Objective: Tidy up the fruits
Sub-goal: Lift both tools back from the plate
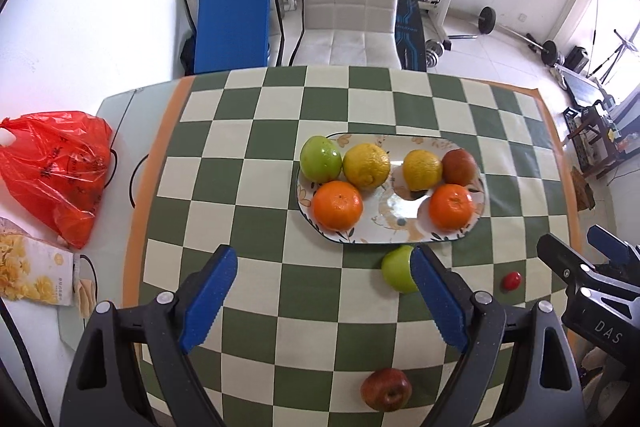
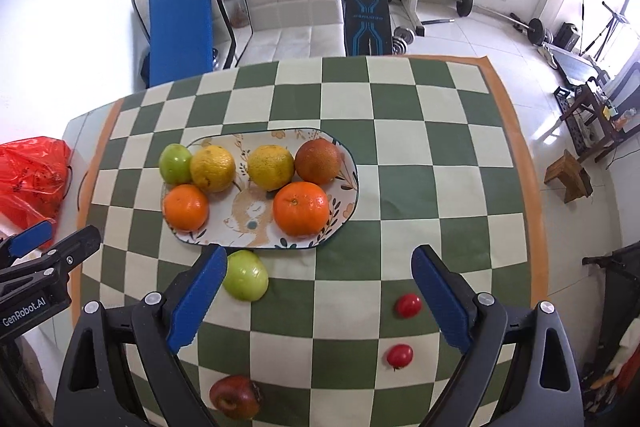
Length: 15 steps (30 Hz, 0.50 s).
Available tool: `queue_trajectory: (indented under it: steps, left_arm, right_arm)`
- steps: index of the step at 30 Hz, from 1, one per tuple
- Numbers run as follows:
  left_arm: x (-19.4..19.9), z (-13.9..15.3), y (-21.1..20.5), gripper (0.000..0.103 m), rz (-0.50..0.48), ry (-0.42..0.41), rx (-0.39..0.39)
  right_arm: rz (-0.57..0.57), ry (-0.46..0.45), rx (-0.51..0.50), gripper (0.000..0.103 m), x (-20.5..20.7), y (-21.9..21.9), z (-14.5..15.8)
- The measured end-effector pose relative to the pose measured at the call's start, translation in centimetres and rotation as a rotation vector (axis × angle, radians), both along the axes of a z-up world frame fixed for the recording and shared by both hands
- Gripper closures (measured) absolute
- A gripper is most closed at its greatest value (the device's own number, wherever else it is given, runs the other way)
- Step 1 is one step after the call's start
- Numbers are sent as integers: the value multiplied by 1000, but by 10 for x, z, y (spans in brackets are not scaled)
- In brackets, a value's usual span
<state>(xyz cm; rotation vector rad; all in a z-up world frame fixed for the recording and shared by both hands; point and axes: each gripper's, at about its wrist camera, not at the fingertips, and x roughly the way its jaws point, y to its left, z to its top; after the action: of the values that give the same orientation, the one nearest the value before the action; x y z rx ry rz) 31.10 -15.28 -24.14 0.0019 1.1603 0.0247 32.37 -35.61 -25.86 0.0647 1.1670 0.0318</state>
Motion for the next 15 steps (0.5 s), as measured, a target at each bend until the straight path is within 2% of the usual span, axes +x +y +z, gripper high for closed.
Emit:
queue_trajectory:
  steps: [9, 15]
  left_arm:
    - [-41, 32, -6, 14, -12, -73, -6]
    - [-54, 36, -11, 14, -13, -92, 1]
  right_arm:
    - [-1, -92, 16, 8, -51, 0, 53]
    - [-18, -110, 29, 7, -68, -3, 64]
